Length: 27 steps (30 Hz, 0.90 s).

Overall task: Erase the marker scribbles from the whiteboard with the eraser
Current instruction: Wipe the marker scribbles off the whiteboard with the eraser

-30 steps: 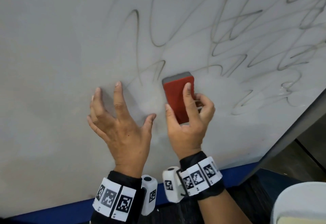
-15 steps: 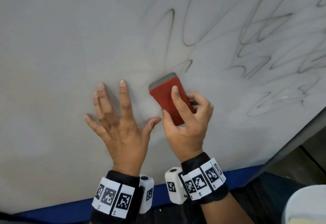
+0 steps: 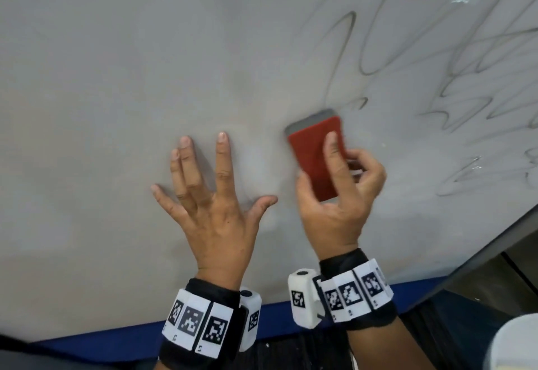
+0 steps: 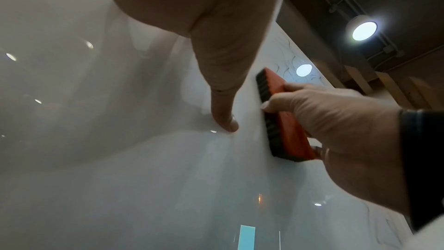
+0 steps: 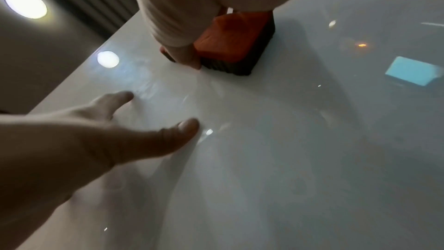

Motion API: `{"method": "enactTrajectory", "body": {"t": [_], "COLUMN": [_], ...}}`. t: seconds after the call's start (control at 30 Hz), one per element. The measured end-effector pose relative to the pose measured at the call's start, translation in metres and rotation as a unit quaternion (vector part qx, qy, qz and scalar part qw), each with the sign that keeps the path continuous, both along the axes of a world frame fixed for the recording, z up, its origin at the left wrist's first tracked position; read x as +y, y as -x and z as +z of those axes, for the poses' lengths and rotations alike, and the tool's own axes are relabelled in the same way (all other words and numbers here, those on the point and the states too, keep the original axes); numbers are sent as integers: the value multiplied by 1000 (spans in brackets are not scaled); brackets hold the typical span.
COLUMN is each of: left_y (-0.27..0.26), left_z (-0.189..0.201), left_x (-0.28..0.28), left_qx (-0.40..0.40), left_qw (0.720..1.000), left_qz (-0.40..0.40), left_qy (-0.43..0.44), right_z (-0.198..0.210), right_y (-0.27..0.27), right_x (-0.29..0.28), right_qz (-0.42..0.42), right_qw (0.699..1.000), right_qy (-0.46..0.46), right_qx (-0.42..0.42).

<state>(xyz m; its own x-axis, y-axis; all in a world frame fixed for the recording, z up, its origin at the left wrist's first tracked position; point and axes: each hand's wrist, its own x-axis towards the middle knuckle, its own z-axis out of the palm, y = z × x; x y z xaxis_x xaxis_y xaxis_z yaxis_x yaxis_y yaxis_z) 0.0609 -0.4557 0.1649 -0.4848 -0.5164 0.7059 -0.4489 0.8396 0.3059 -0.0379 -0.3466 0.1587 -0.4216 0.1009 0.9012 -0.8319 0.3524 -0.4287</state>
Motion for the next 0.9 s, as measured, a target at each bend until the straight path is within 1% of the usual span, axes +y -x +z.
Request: {"method": "enactTrajectory", "body": {"t": [0.1,0.17,0.27,0.33,0.37,0.47,0.57,0.6,0.63,0.7,0.73,0.77,0.8,0.9], "left_y": [0,0,0,0,0,-2,-1,0,2,6,8,10,13,19], "left_z": [1,0,-1,0,0,2,8,10,12,15,16,17,18,19], "left_x": [1,1,2,1,1,4,11,14,17,26,29,32,35,44], "left_qx": [-3,1,4,7,5,0,16,27,38,55,62,66,66,60], "left_qw": [1000,1000,1000,1000,1000,1000,999,998,997,995,994,993,992,992], "left_qz": [3,4,2,-3,-3,2,-8,-11,-13,-22,-26,-29,-29,-26], "left_qy": [-1,-5,-9,-13,-15,-20,-43,-54,-62,-77,-86,-96,-105,-112], "right_z": [1,-2,-12,-12,-12,-9,-8,-9,-13,-25,-29,-30,-31,-32], "right_y": [1,-10,-22,-16,-10,9,5,-1,-7,-15,-13,-7,3,30], "right_x": [-4,-14,-17,-9,-3,12,7,2,-2,-1,5,13,23,51], "right_qz": [-16,3,28,22,11,-20,-21,-7,7,18,19,14,3,-16], "right_qw": [999,998,999,998,999,999,995,995,997,999,997,997,998,997], "right_qy": [33,42,-28,-59,-50,33,77,73,48,-42,-71,-76,-59,43], "right_qx": [-26,-42,-20,2,4,-21,-61,-67,-60,-30,-17,-14,-19,-69]}}
